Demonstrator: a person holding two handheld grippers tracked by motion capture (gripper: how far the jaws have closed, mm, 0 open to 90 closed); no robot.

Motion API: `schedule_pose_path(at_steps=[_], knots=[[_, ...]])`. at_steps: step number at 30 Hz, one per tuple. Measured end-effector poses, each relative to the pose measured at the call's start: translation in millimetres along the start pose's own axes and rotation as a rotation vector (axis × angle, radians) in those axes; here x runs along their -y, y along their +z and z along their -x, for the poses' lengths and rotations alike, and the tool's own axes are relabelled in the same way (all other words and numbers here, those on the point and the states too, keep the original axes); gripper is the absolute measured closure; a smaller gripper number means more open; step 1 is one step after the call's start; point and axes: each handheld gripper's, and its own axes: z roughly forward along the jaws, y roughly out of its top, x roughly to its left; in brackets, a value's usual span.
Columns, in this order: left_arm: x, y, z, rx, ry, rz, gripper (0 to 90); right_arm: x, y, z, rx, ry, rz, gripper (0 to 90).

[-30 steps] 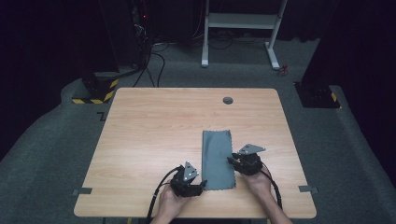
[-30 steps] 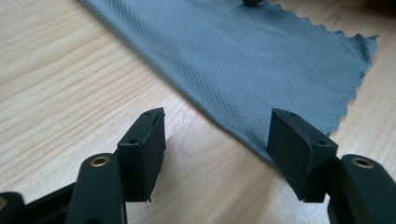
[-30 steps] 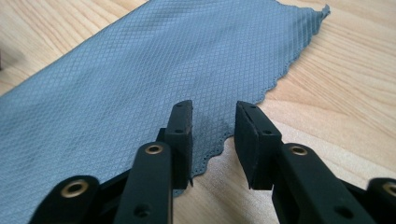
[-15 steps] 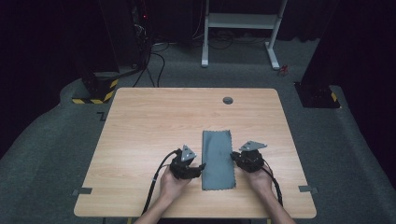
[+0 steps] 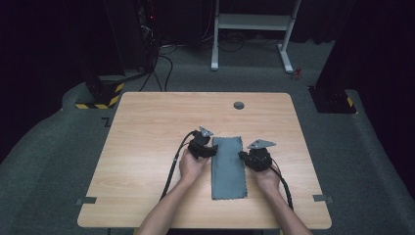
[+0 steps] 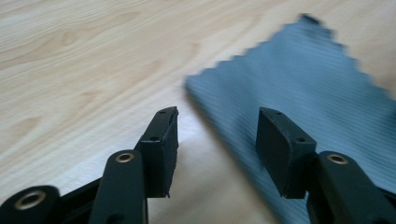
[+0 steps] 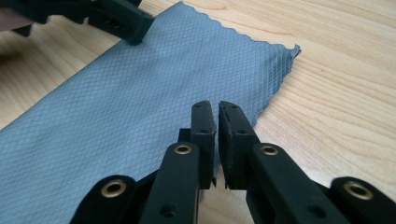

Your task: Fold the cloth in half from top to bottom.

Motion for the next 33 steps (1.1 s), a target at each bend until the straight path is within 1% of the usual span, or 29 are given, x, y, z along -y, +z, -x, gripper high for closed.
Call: schedule_pose_path(at_steps=[1, 4, 5, 6, 7, 8, 9, 10, 11, 12, 13, 14, 15, 16, 17, 19, 21, 22, 24, 25, 28, 29, 30, 32, 33], knots=[[-0.4, 3.1, -1.6, -0.018, 0.002, -0.016, 49.5, -1.0, 1.4, 0.6, 0.005, 0.002, -0.009, 83.7], [-2.2, 4.6, -4.7, -0.025, -0.001, -0.015, 48.6, -3.0, 7.7, 5.1, 0.029, -0.010, -0.047, 82.8], [-3.1, 4.8, -4.6, -0.035, 0.001, -0.016, 48.6, -3.0, 7.7, 5.1, 0.029, -0.010, -0.047, 82.8], [-3.9, 5.1, -4.9, -0.038, 0.006, -0.019, 49.5, -3.5, 9.5, 6.7, 0.041, -0.010, -0.056, 81.7], [-5.9, 5.7, -7.0, -0.032, -0.005, -0.025, 49.5, -6.2, 10.1, 11.4, 0.052, 0.007, -0.058, 80.0], [-6.6, 5.7, -7.8, -0.019, -0.018, -0.022, 49.7, -8.0, 9.9, 13.4, 0.059, 0.021, -0.044, 78.6], [-6.6, 5.7, -7.8, -0.019, -0.018, -0.022, 49.7, -8.0, 9.9, 13.4, 0.059, 0.021, -0.044, 78.6], [-7.4, 5.7, -8.9, -0.004, -0.027, -0.016, 49.7, -9.9, 9.3, 15.7, 0.056, 0.040, -0.030, 76.9], [-9.3, 7.3, -9.4, 0.016, -0.040, -0.021, 50.0, -14.4, 10.3, 19.3, 0.054, 0.068, -0.024, 74.6], [-10.4, 9.3, -8.9, 0.009, -0.037, -0.035, 50.3, -16.7, 11.8, 20.5, 0.061, 0.069, -0.025, 73.4], [-10.4, 9.3, -8.9, 0.009, -0.037, -0.035, 50.8, -18.5, 14.0, 21.0, 0.069, 0.078, -0.025, 72.6], [-12.3, 11.1, -8.2, -0.004, -0.029, -0.036, 51.9, -19.6, 16.3, 22.2, 0.076, 0.087, -0.026, 71.1], [-12.3, 11.1, -8.2, -0.004, -0.029, -0.036, 53.2, -19.6, 16.3, 22.2, 0.076, 0.087, -0.026, 71.1], [-12.8, 11.4, -8.6, -0.005, -0.033, -0.035, 53.2, -20.9, 19.2, 23.7, 0.083, 0.101, -0.042, 70.0], [-13.0, 11.7, -8.6, -0.011, -0.030, -0.032, 57.1, -21.9, 24.2, 25.5, 0.096, 0.116, -0.059, 69.8], [-14.5, 11.9, -8.4, -0.004, -0.016, -0.042, 62.8, -22.6, 28.2, 26.2, 0.099, 0.114, -0.069, 70.3], [-15.8, 12.2, -8.6, 0.002, -0.013, -0.049, 66.3, -24.1, 29.8, 27.1, 0.099, 0.111, -0.068, 70.1], [-17.2, 12.5, -8.8, 0.009, -0.015, -0.058, 66.3, -24.1, 29.8, 27.1, 0.099, 0.111, -0.068, 70.1], [-20.7, 14.9, -9.9, 0.017, -0.031, -0.064, 69.4, -23.6, 31.0, 31.3, 0.094, 0.143, -0.051, 69.3], [-20.7, 14.9, -9.9, 0.017, -0.031, -0.064, 69.8, -23.3, 31.3, 33.2, 0.093, 0.151, -0.045, 69.3], [-22.1, 16.9, -9.9, 0.020, -0.040, -0.058, 69.8, -23.3, 32.0, 36.7, 0.099, 0.159, -0.036, 69.8], [-22.5, 17.3, -9.9, 0.022, -0.041, -0.057, 69.7, -23.9, 32.3, 37.9, 0.096, 0.173, -0.040, 69.8], [-22.9, 17.6, -9.8, 0.025, -0.045, -0.057, 67.4, -29.1, 35.0, 39.3, 0.095, 0.165, -0.059, 69.9], [-23.7, 18.3, -9.3, 0.033, -0.050, -0.059, 62.4, -32.5, 38.5, 38.3, 0.099, 0.155, -0.065, 70.2], [-24.3, 18.6, -9.1, 0.027, -0.041, -0.061, 62.4, -32.5, 38.5, 38.3, 0.099, 0.155, -0.065, 70.2]])
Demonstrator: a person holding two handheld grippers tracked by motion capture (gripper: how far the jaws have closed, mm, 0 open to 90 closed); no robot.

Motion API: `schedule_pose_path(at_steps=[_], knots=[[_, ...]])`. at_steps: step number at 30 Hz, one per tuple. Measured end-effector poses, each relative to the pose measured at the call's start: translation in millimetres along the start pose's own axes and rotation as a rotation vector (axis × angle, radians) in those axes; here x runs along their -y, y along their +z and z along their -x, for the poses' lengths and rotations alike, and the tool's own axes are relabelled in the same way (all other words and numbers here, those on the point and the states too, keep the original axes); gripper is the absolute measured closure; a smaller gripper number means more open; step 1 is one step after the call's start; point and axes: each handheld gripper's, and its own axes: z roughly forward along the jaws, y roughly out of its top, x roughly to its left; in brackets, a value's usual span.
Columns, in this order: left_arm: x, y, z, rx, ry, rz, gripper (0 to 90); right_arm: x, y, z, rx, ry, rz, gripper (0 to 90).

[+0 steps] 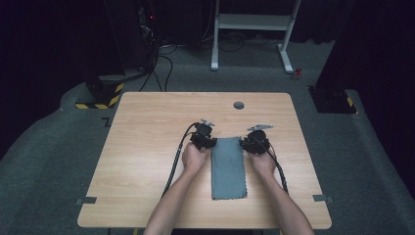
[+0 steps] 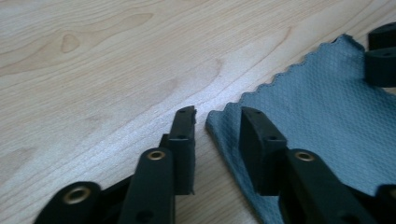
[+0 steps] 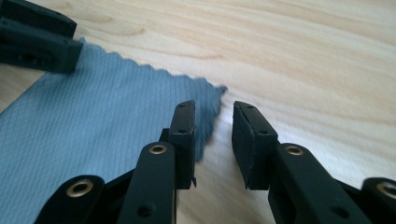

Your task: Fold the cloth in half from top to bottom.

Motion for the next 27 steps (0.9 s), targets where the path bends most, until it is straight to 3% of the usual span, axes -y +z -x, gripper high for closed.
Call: schedule_pose_path(at_steps=[3, 10, 12, 15, 17, 19, 20, 22, 27], knots=[[-0.9, 3.1, 3.8, -0.014, 0.007, 0.012, 57.8, -8.6, 6.2, -2.7, 0.004, -0.002, -0.019, 70.2], [-3.7, 5.5, 8.4, -0.034, 0.027, 0.007, 61.0, -18.3, 12.3, -6.3, 0.008, -0.006, -0.050, 73.8], [-4.0, 6.2, 10.9, -0.021, 0.030, 0.012, 69.4, -20.6, 14.3, -8.6, 0.010, -0.032, -0.056, 79.7], [-3.8, 6.2, 11.4, 0.000, 0.049, 0.012, 78.1, -20.5, 14.1, -9.2, -0.008, -0.029, -0.062, 85.2], [-3.9, 6.4, 10.2, 0.011, 0.045, 0.012, 82.0, -21.1, 14.1, -9.6, -0.009, -0.050, -0.066, 86.4], [-4.4, 6.8, 7.1, 0.041, 0.014, 0.010, 86.8, -20.9, 14.0, -10.0, -0.010, -0.054, -0.066, 87.1], [-4.0, 7.0, 6.4, 0.058, -0.003, 0.011, 87.4, -20.9, 13.9, -10.3, -0.009, -0.056, -0.067, 87.5], [-3.4, 6.8, 5.5, 0.064, 0.019, 0.016, 88.0, -20.9, 13.2, -10.8, -0.008, -0.056, -0.071, 88.1], [-3.7, 3.9, 0.0, 0.103, 0.007, 0.027, 88.6, -20.3, 10.6, -10.7, -0.017, -0.066, -0.063, 88.3]])
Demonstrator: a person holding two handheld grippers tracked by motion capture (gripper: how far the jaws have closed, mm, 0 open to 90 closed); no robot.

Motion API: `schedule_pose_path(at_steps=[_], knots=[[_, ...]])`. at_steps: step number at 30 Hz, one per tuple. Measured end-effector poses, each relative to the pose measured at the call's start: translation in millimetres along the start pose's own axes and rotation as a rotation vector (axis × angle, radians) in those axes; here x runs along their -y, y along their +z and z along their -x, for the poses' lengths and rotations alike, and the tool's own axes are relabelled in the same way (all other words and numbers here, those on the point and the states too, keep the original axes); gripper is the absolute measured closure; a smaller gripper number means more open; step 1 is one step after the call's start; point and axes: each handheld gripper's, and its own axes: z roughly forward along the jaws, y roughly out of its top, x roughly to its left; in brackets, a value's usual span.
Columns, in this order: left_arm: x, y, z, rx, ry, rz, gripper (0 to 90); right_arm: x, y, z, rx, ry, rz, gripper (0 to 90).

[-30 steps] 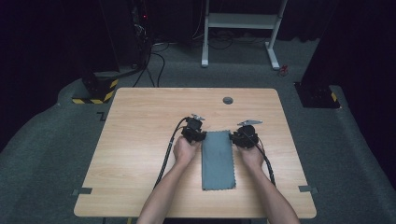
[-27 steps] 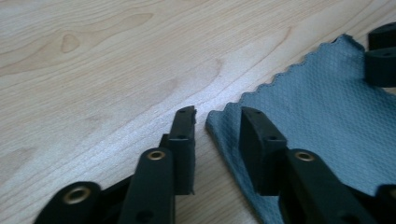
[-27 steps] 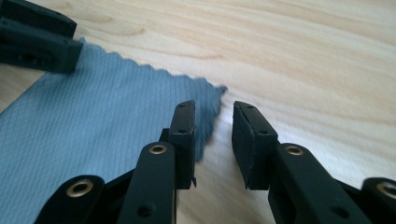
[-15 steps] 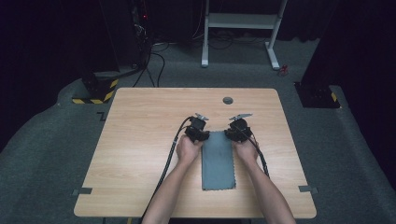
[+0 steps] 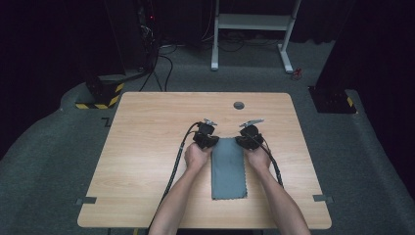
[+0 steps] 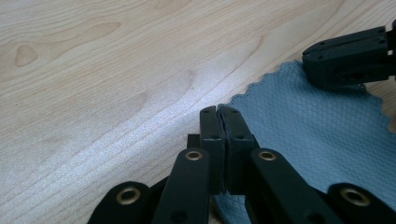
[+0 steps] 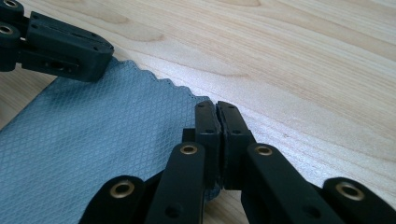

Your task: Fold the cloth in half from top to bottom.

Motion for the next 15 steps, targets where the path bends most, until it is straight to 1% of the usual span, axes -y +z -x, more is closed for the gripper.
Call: schedule_pose_path(at_steps=[1, 3, 6, 7, 11, 12, 14, 15], knots=[[-0.4, -1.2, 0.2, 0.007, -0.003, 0.006, 88.6, -0.3, -1.0, -0.1, -0.001, 0.000, 0.005, 88.3], [-1.5, -4.3, 0.1, 0.008, 0.012, 0.013, 88.6, -1.0, -4.1, -0.1, -0.008, -0.004, 0.014, 88.4], [-3.1, -8.9, -1.0, 0.018, 0.015, 0.032, 88.6, -2.4, -8.9, -0.5, -0.012, -0.009, 0.032, 88.4], [-3.4, -10.1, -0.9, 0.023, 0.008, 0.038, 88.6, -2.9, -10.0, -0.1, -0.016, -0.010, 0.042, 88.4], [-4.7, -14.6, -2.4, 0.030, 0.019, 0.050, 88.7, -4.1, -13.9, 0.7, -0.023, -0.004, 0.057, 88.4], [-5.0, -15.3, -2.3, 0.034, 0.015, 0.054, 88.7, -4.3, -14.2, 1.3, -0.027, -0.004, 0.061, 88.5], [-5.9, -15.8, -3.4, 0.031, 0.023, 0.054, 88.8, -4.5, -14.3, 1.6, -0.027, -0.003, 0.066, 88.5], [-6.4, -15.5, -3.9, 0.032, 0.019, 0.052, 88.8, -4.7, -14.3, 1.4, -0.026, -0.002, 0.067, 88.6]])
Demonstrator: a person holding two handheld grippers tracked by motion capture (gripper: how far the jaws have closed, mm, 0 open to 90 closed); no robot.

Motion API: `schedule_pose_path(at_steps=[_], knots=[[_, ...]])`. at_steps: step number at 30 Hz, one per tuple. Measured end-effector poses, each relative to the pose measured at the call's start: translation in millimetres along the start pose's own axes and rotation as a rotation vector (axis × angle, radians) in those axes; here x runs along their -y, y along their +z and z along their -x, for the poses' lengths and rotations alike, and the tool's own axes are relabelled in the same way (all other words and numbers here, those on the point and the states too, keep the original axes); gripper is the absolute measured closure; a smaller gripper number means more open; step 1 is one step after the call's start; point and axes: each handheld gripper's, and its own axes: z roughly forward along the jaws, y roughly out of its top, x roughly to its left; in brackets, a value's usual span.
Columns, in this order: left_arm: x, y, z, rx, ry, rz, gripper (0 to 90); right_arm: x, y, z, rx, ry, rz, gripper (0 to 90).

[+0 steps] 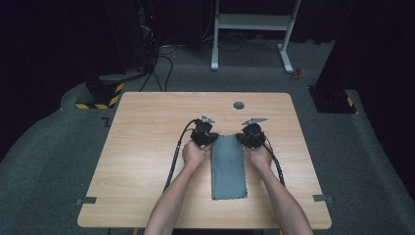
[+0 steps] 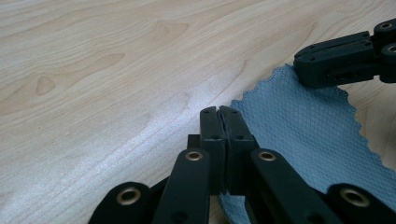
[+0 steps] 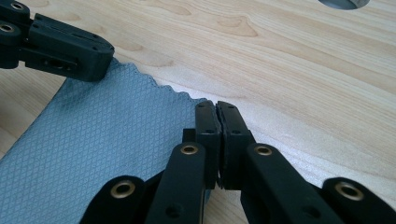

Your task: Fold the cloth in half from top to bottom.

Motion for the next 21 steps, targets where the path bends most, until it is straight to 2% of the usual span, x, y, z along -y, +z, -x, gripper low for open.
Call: schedule_pose_path(at_steps=[2, 8, 9, 11, 18, 19, 21], knots=[[-1.4, 0.5, -1.8, -0.008, 0.011, -0.007, 89.0, -0.8, -0.2, -0.1, -0.001, 0.004, 0.006, 88.6], [-5.1, -0.6, -8.3, -0.010, -0.009, 0.016, 89.1, -3.9, 0.2, -0.2, -0.006, 0.011, 0.020, 88.7], [-6.9, -0.1, -8.7, -0.006, -0.011, 0.008, 89.1, -4.2, 0.1, 0.6, -0.009, 0.017, 0.027, 88.7], [-10.9, -0.8, -6.7, -0.011, 0.010, 0.001, 89.1, -4.9, -0.7, 1.5, -0.011, 0.031, 0.030, 88.7], [-12.4, -8.8, -4.0, -0.006, 0.016, 0.021, 89.0, -9.2, -8.1, 0.7, -0.010, 0.010, 0.037, 88.6], [-10.4, -10.7, -2.9, 0.008, 0.001, 0.038, 88.9, -8.8, -9.0, -0.4, -0.016, 0.009, 0.035, 88.6], [-8.0, -12.9, -1.3, 0.023, 0.000, 0.045, 88.9, -7.2, -9.7, -1.5, -0.019, 0.006, 0.030, 88.6]])
